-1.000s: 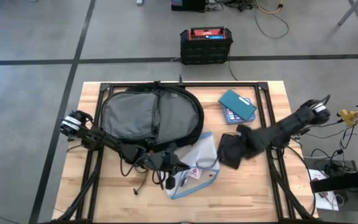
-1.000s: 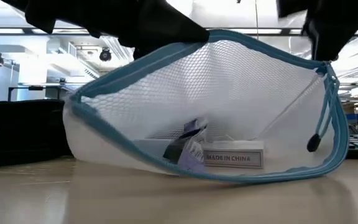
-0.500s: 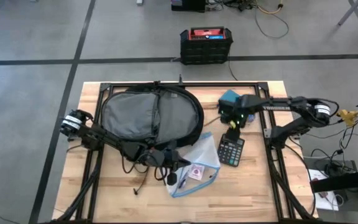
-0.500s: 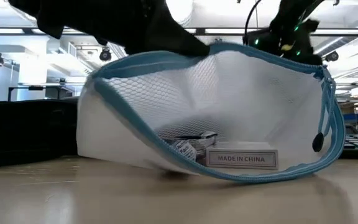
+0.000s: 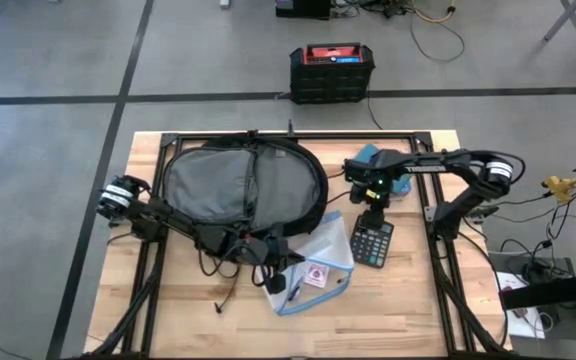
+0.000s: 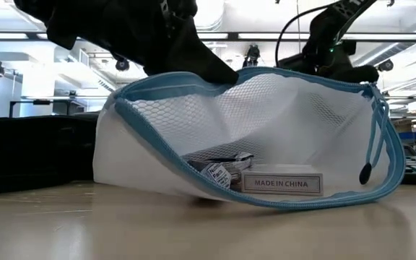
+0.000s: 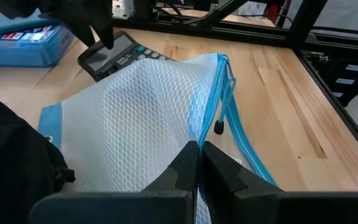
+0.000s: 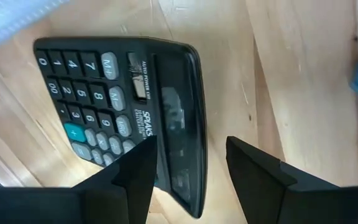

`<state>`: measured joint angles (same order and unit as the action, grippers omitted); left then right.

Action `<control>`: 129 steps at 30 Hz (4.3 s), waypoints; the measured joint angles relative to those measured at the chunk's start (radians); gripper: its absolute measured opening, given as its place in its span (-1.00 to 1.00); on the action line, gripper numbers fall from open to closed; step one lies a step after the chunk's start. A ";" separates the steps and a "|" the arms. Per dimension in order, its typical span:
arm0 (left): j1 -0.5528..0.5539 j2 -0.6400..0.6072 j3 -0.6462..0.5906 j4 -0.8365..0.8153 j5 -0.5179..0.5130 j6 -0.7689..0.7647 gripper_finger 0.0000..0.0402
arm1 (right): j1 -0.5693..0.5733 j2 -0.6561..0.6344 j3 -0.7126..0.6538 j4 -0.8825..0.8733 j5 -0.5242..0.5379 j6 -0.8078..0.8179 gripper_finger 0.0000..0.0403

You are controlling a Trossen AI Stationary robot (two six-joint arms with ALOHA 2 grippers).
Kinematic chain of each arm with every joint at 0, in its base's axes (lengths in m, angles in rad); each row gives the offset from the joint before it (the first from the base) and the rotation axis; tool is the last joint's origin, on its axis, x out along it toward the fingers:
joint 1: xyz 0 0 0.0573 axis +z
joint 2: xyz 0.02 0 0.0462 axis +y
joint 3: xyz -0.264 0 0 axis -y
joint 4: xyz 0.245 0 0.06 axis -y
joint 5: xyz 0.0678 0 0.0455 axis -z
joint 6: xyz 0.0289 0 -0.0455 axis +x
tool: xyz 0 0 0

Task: Unpack backpack
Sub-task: Put the purple granola bar into the blue zipper pouch, then put the calculator into the blue zipper pouch

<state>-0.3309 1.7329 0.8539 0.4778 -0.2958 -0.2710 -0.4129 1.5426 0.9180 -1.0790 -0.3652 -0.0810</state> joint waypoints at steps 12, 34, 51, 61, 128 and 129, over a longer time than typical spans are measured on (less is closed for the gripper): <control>0.000 0.000 0.000 -0.003 0.000 0.000 -1.00 | 0.000 0.058 0.028 -0.003 -0.070 -0.089 -0.91; 0.005 0.000 0.015 0.001 -0.009 -0.009 -1.00 | 0.434 -0.315 0.403 -0.245 0.423 0.250 -0.98; 0.102 0.000 0.233 -0.329 -0.008 -0.010 -1.00 | 1.037 -0.272 0.518 -0.194 0.862 0.526 -0.98; 0.157 0.000 0.267 -0.331 0.073 0.008 -1.00 | 1.122 -0.121 0.528 0.010 1.011 0.473 -0.98; -0.006 0.400 0.439 -0.240 0.470 0.021 -1.00 | 1.185 0.256 0.533 -0.006 0.644 0.747 -0.66; -0.006 0.406 0.439 -0.237 0.470 0.021 -1.00 | 1.185 0.261 0.532 -0.005 0.638 0.747 -0.68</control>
<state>-0.3367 2.1387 1.2934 0.2409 0.1742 -0.2501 0.7723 1.8032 1.4503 -1.0839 0.2732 0.6659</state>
